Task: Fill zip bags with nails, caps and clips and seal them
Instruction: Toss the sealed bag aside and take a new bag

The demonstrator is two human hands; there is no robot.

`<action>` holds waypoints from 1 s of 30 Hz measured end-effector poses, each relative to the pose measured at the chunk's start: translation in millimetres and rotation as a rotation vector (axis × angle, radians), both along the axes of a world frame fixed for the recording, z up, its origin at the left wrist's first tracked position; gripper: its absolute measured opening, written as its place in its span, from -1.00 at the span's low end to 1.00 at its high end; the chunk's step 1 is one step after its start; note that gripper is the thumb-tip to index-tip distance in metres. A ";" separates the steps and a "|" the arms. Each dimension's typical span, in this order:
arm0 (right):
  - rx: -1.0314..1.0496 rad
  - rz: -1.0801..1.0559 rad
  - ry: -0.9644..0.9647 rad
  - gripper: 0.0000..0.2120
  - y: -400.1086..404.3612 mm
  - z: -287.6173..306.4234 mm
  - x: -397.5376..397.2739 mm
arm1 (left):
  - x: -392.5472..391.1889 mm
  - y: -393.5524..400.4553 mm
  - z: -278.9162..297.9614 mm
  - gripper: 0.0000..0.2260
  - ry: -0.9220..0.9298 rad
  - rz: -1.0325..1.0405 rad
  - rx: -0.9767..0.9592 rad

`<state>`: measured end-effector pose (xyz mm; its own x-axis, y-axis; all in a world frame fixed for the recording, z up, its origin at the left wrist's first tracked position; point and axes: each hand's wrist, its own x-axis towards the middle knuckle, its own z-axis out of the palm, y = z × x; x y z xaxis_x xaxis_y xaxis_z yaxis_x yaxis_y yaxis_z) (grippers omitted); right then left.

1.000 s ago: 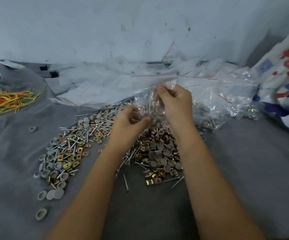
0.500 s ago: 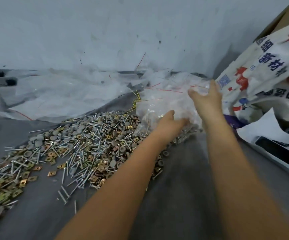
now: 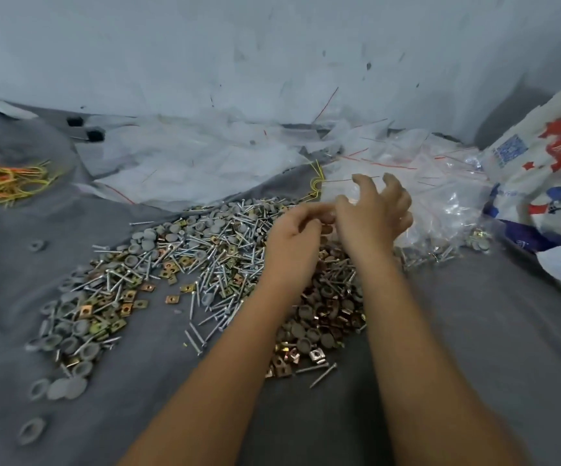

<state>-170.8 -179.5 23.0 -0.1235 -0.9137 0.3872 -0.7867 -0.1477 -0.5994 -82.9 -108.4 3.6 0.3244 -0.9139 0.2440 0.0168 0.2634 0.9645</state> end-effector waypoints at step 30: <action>0.149 0.391 0.576 -0.79 -57.7 -6.4 169.8 | 116.3 3.9 -37.9 -0.67 0.349 0.555 0.036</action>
